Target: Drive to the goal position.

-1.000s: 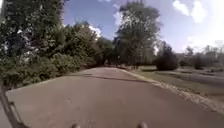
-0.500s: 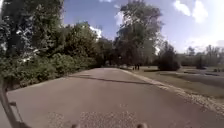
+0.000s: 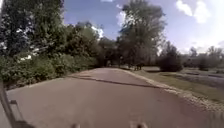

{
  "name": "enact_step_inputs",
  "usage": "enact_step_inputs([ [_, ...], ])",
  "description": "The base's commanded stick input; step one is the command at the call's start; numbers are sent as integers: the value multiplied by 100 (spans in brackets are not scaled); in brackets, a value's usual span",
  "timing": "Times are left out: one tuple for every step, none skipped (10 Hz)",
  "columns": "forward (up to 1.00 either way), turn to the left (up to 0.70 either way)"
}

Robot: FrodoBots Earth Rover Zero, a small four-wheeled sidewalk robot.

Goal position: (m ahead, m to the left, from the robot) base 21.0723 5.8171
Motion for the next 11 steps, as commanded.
enact_step_inputs([
  [70, 0],
  [70, 0],
  [70, 0],
  [70, 0],
  [70, 0],
  [70, 0],
  [70, 0],
  [70, 0],
  [70, 0],
  [70, 0],
  [70, 0],
])
